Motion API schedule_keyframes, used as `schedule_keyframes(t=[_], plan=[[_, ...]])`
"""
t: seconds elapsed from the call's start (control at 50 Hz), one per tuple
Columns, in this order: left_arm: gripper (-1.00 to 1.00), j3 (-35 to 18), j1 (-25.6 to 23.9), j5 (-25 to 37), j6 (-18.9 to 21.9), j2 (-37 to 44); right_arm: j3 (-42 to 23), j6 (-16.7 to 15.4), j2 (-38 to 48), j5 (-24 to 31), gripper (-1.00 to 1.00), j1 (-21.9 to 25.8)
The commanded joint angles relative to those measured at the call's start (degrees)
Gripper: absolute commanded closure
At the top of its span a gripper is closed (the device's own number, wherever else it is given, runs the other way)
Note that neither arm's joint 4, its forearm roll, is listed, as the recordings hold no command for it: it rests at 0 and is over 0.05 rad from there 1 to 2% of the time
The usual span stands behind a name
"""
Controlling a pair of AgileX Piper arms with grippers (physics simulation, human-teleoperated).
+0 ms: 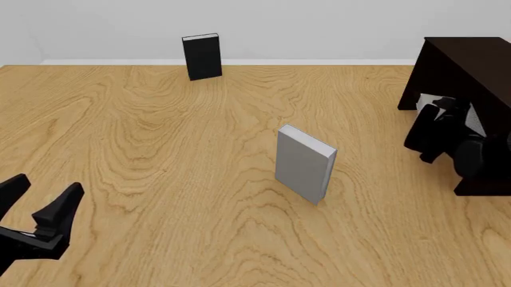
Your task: Pick up the book on the right and place it on the cabinet shelf.
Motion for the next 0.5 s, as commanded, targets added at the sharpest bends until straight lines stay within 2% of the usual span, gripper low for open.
schedule_keyframes(t=[0.02,0.5], plan=[[-1.00,0.0,-0.1,-0.7,-0.1,0.7,-0.8,0.1,-0.5,0.9,-1.00,1.7],[-1.00,0.0,-0.1,0.0,-0.1,0.0,-1.6,1.0,-0.3,2.4,-1.00,5.2]])
